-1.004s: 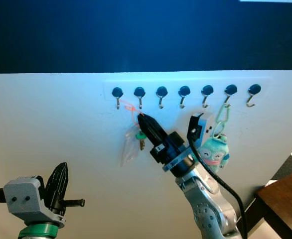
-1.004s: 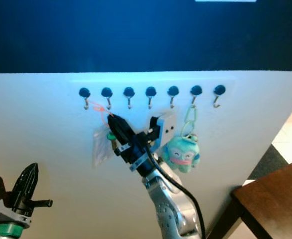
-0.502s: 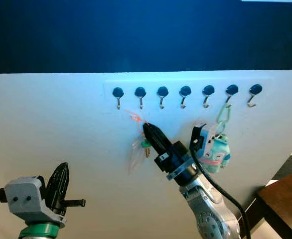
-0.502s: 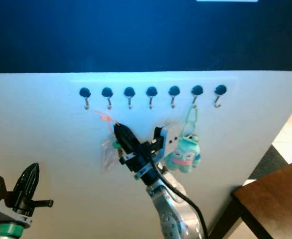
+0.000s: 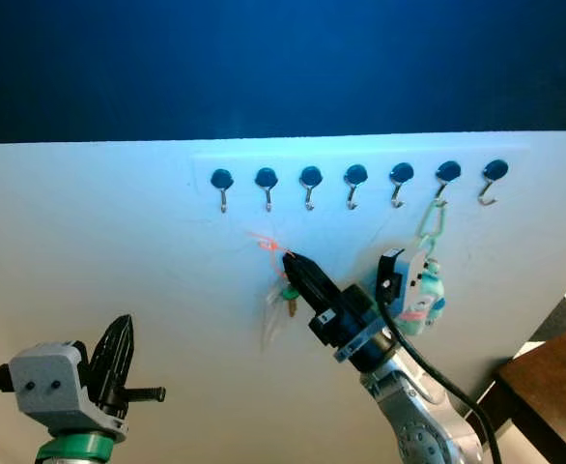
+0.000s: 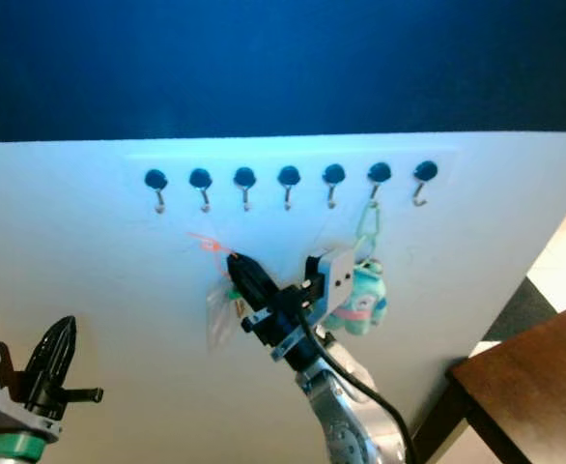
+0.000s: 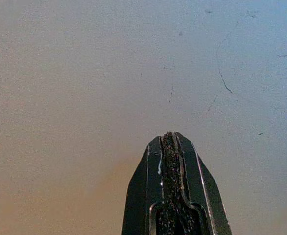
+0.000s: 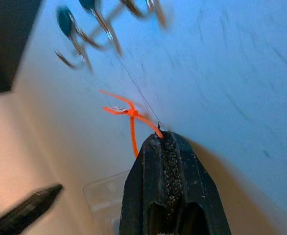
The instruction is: Hang keys on a hook
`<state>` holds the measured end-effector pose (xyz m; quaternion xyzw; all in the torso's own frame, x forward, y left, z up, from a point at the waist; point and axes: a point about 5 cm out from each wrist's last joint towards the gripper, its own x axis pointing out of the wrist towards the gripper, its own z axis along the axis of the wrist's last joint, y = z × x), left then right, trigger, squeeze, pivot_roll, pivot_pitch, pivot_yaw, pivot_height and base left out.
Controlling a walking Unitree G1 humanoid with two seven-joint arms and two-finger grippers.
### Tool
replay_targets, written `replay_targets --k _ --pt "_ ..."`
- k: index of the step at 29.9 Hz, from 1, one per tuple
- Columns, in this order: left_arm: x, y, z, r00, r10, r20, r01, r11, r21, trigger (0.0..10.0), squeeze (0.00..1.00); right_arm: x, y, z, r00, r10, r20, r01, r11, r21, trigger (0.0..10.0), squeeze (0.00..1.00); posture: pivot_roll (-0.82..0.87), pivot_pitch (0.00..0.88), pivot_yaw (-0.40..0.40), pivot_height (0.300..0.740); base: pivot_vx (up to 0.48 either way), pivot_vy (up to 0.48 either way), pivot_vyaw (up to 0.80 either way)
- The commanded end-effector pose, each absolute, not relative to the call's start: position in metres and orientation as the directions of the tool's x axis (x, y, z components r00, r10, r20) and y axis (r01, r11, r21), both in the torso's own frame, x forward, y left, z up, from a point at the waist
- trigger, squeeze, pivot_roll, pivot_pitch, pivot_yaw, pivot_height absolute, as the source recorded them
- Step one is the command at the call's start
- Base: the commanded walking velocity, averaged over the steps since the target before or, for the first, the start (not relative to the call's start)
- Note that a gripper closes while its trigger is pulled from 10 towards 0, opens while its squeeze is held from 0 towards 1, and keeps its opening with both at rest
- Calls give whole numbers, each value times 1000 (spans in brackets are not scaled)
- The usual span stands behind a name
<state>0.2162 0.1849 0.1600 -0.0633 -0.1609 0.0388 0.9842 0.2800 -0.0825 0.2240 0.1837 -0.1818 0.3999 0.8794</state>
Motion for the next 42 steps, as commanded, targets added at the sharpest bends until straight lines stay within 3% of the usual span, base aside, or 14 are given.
replay_targets --k 1,6,17,29,31,33,37,42 --pt "214 186 162 944 99 315 -61 990 -127 10000 0 276 -80 233 575 648 500 -801 572 179 10000 0 -71 34 117 740 0 0 0" --pt "215 185 163 944 94 318 -56 990 -127 10000 0 275 -81 241 565 622 541 -809 547 216 10000 0 -69 38 121 740 0 0 0" --pt "216 185 165 941 90 325 -51 991 -128 10000 0 264 -68 254 445 710 546 -845 535 -7 10000 0 -67 38 120 740 0 0 0" --pt "217 185 167 938 92 335 -51 990 -129 10000 0 267 -63 258 401 751 524 -858 509 -73 10000 0 -65 36 116 740 0 0 0" --pt "217 185 167 937 93 337 -51 990 -130 10000 0 268 -64 262 407 732 546 -847 526 -73 10000 0 -65 36 116 740 0 0 0" --pt "217 186 167 937 94 336 -53 990 -130 10000 0 276 -75 268 494 623 607 -798 602 31 10000 0 -65 36 116 740 0 0 0" --pt "216 186 166 939 94 332 -53 990 -129 10000 0 282 -86 261 573 563 596 -749 655 101 10000 0 -67 39 119 740 0 0 0" --pt "216 185 166 939 92 331 -51 990 -129 10000 0 285 -95 258 622 511 593 -707 692 146 10000 0 -70 39 122 740 0 0 0"
